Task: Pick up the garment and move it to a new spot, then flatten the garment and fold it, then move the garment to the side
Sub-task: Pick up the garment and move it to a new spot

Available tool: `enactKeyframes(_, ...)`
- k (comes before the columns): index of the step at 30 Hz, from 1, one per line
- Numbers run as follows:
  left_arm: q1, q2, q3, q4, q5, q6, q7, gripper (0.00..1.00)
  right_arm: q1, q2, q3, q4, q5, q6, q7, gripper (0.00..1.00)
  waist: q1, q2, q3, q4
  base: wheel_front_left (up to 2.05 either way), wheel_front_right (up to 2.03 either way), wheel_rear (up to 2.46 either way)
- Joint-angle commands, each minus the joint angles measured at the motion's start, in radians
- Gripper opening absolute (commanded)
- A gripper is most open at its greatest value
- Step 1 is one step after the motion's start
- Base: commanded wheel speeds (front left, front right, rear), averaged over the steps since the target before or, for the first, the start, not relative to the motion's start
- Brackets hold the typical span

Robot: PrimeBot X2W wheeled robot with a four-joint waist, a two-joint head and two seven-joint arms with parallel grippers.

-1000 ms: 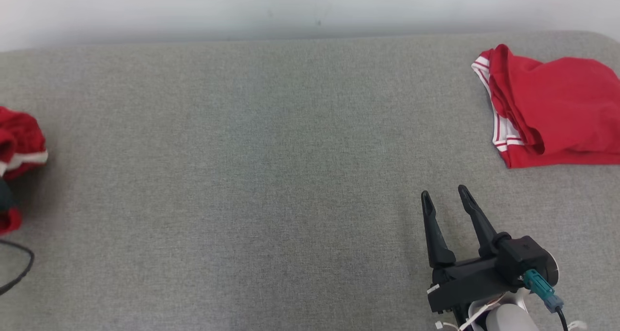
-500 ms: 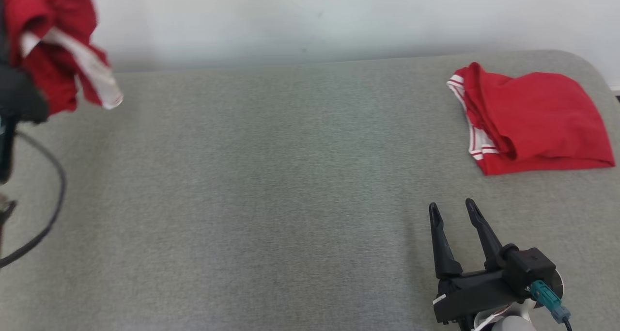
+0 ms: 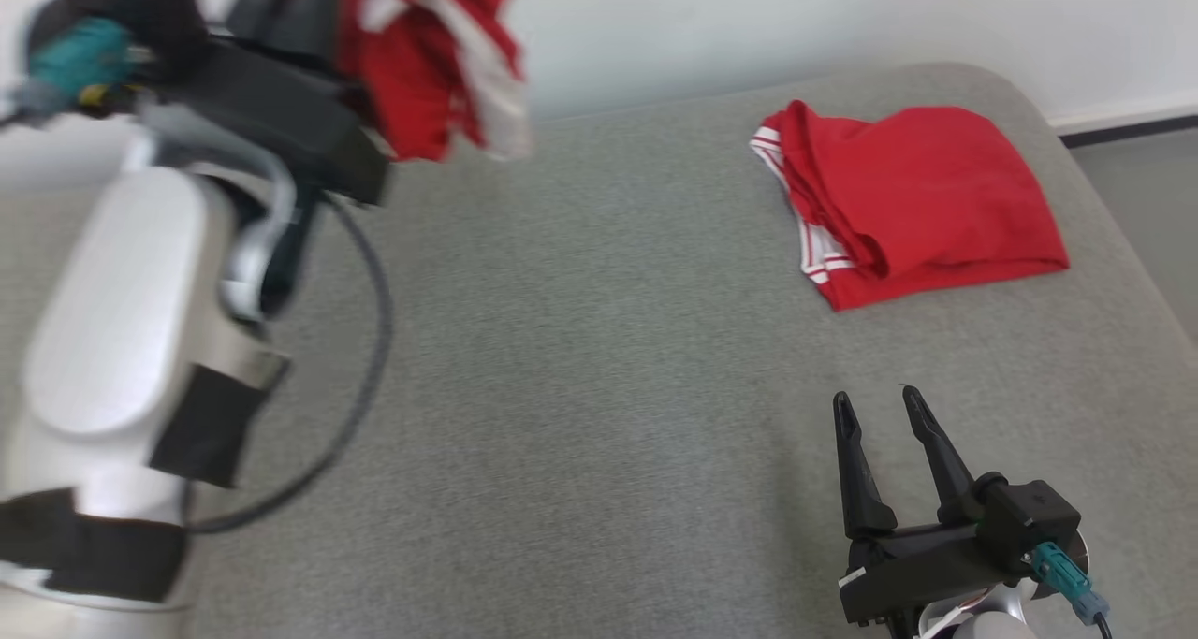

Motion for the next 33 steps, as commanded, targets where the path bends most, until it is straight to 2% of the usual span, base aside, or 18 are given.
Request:
enactKeyframes(1, 0.024, -0.024, -0.017, -0.015, -0.007, 0.008, 0.001, 0.0, 0.012, 0.002, -0.001, 0.0, 0.007, -0.003, 0.0, 1.0, 0.0, 0.0, 0.009, -0.031, 0.0, 0.0, 0.0)
enactKeyframes(8, 0.129, -0.107, -0.082, -0.051, -0.026, 0.015, -0.017, 0.0, 0.017, 0.002, -0.019, -0.01, 0.005, -0.003, 0.0, 1.0, 0.0, 0.0, 0.022, -0.035, 0.0, 0.0, 0.0)
enactKeyframes(14, 0.279, -0.118, -0.106, -0.017, -0.043, 0.028, -0.044, 0.0, 0.022, 0.002, -0.034, -0.008, -0.003, -0.003, 0.0, 1.0, 0.0, 0.0, 0.031, 0.007, 0.0, 0.0, 0.0)
enactKeyframes(21, 0.452, -0.096, -0.122, 0.07, -0.067, 0.027, -0.085, 0.0, 0.009, 0.002, -0.019, 0.005, -0.011, -0.003, 0.0, 1.0, 0.0, 0.0, 0.03, 0.047, 0.0, 0.0, 0.0)
enactKeyframes(28, 0.521, -0.104, -0.133, 0.193, -0.078, 0.017, -0.15, 0.0, 0.008, 0.002, -0.002, 0.012, -0.016, -0.003, 0.0, 1.0, 0.0, 0.0, 0.012, 0.053, 0.0, 0.0, 0.0)
enactKeyframes(29, 0.523, -0.108, -0.129, 0.2, -0.08, 0.018, -0.165, 0.13, 0.012, 0.002, -0.003, 0.012, -0.016, -0.003, 0.0, 1.0, 0.0, 0.0, 0.007, 0.054, 0.0, 0.0, 0.0)
enactKeyframes(30, 0.522, -0.109, -0.128, 0.202, -0.071, 0.021, -0.179, 1.0, 0.018, 0.002, -0.005, 0.012, -0.017, -0.003, 0.0, 1.0, 0.0, 0.0, 0.001, 0.056, 0.0, 0.0, 0.0)
enactKeyframes(33, 0.525, -0.11, -0.105, 0.191, -0.06, 0.036, -0.208, 1.0, 0.035, 0.002, -0.01, 0.013, -0.02, -0.003, 0.0, 1.0, 0.0, 0.0, -0.021, 0.062, 0.0, 0.0, 0.0)
